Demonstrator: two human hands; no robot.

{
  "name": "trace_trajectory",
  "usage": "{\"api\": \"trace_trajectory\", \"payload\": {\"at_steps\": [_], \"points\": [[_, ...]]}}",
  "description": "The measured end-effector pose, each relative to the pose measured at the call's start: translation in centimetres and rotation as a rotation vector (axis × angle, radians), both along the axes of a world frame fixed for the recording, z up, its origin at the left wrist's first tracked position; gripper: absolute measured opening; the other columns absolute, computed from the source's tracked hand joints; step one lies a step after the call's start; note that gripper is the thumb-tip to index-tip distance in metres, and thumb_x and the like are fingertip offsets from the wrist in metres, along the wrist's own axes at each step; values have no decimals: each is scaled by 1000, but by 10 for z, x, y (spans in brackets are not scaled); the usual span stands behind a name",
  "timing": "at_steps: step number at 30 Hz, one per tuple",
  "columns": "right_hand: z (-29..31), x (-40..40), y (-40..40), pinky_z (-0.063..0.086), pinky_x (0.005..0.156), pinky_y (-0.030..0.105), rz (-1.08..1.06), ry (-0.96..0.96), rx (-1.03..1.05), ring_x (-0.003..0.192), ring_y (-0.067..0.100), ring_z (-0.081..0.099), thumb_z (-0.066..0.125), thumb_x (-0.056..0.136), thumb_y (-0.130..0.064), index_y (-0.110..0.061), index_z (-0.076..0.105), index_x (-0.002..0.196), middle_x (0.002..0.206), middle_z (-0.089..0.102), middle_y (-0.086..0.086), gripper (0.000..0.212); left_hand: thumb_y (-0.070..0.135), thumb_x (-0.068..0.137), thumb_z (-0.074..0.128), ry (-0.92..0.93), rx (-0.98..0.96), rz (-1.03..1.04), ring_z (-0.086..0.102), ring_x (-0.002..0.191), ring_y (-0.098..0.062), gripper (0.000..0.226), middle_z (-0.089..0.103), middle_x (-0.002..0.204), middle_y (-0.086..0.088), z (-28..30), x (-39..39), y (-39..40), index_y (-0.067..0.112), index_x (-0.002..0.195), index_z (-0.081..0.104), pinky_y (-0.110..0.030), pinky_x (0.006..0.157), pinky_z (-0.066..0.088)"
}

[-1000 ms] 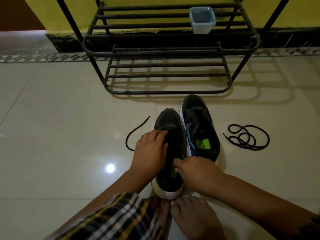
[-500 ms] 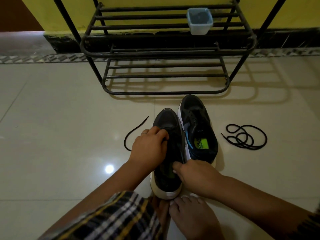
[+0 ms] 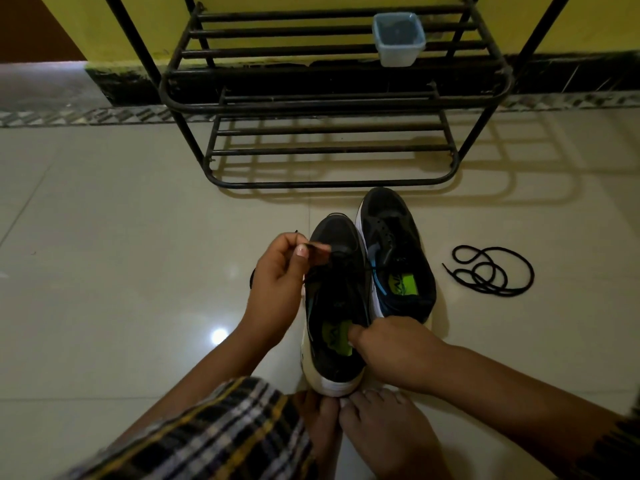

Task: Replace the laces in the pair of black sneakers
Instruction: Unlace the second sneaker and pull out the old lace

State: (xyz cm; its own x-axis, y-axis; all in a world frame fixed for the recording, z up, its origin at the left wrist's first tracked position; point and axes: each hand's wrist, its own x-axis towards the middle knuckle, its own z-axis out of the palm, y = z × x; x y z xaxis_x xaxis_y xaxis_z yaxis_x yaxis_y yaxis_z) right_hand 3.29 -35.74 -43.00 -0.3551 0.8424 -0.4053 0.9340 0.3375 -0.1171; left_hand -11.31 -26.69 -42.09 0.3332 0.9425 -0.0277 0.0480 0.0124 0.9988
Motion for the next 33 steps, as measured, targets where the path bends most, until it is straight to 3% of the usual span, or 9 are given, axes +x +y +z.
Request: {"api": "trace_trajectory", "payload": {"at_steps": [3,5,10,13,16,20,23,29,33], "points": [[-1,0,0,14,45,29,-9,2,-3,82,34,58,37,95,-9,-6,46,121,97,61,19,28,13,102,29,-89,-103,-23,68,90,-18,23,71,81,1,4,2,3,12,89,48,-21,77,52],[-2,1,0,15,44,28,-10,2,-4,85,34,59,38,95,-9,-6,46,121,98,60,19,27,14,103,29,-70,-119,-16,63,72,-16,23,61,65,4,5,1,4,14,88,46,-23,67,52],[-5,0,0,20,47,31,-23,-16,15,88,34,60,38,95,-12,-8,46,122,100,61,18,28,14,102,34,-3,-97,54,36,47,-4,19,42,54,9,5,-1,4,16,87,45,-15,44,32],[-7,-1,0,24,51,31,-50,-3,26,91,35,59,39,95,-11,-10,46,124,102,61,18,30,13,100,39,256,138,64,42,46,-4,15,47,57,7,2,-8,6,16,90,49,-11,47,35],[-8,-2,0,28,59,32,-70,17,35,91,34,59,39,95,-11,-11,46,124,102,61,17,30,21,97,45,611,403,37,49,50,-9,10,52,58,7,-3,-16,8,18,96,54,-27,49,42],[-8,-3,0,30,62,31,-99,31,27,94,34,60,40,95,-13,-13,46,125,104,60,17,31,29,95,46,1018,513,-10,57,78,-22,16,65,78,1,-13,-20,9,21,99,59,-29,54,41],[-8,-2,0,30,62,32,-102,36,21,94,34,59,39,96,-13,-13,45,126,104,60,18,31,31,91,43,1127,583,-51,58,81,-31,27,66,79,-3,-25,-26,9,18,92,66,-32,61,38],[-4,-5,3,14,44,28,-73,-6,24,89,33,60,40,98,-17,-13,44,129,101,62,16,32,61,84,36,966,442,-175,58,94,-21,52,67,95,3,-24,-20,-9,23,100,67,-35,78,48],[-8,-7,-5,14,40,16,27,-87,286,31,21,50,84,47,-23,-12,71,83,42,54,4,40,40,90,57,867,360,-168,59,91,-13,29,64,98,2,-21,-14,-18,19,110,64,-26,73,47]]}}
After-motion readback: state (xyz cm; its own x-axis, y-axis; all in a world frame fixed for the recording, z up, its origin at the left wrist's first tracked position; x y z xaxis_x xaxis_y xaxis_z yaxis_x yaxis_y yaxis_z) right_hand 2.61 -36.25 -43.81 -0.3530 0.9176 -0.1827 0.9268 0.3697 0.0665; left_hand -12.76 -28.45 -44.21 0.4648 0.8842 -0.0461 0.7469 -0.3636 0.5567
